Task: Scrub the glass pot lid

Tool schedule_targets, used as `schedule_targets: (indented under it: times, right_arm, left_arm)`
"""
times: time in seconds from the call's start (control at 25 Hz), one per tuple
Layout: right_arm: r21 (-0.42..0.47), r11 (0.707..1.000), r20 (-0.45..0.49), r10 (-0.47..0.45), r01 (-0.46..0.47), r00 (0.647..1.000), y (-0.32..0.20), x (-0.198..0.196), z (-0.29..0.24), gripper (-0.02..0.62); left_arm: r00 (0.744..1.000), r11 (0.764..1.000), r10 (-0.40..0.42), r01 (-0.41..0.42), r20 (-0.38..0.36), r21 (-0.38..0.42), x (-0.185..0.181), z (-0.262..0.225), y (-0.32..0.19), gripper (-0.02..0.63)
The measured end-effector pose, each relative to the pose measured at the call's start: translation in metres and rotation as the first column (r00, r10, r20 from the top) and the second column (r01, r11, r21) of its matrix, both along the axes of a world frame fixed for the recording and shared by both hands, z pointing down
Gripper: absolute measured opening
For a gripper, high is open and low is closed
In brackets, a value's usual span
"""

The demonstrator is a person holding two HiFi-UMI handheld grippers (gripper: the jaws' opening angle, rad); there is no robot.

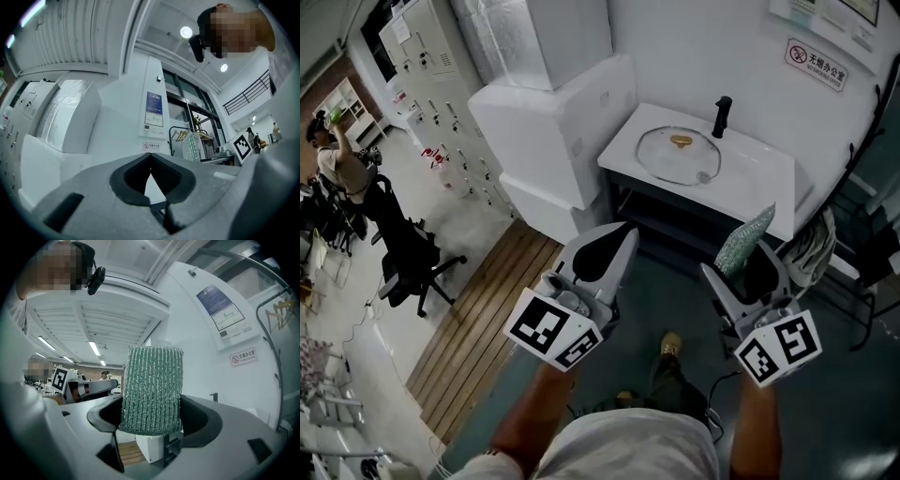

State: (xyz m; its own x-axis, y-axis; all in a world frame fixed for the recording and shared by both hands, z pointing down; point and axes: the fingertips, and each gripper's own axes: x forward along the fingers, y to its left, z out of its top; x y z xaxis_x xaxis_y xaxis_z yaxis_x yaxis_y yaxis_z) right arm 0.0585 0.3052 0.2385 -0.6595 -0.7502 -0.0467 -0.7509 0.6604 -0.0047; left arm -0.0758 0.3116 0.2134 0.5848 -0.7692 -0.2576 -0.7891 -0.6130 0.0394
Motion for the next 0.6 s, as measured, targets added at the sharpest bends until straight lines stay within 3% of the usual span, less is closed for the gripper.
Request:
schedule_targets:
  times: [0.6]
  right_arm:
    - [-0.014,0.999,-0.019,-0.041,0.041,0.999,-0.146,0.031,0.008,0.348]
  left_arm:
    - [0.997,0.997,-0.071,0.072,0.017,-0.029,0.018,0.008,-0.142,0.015]
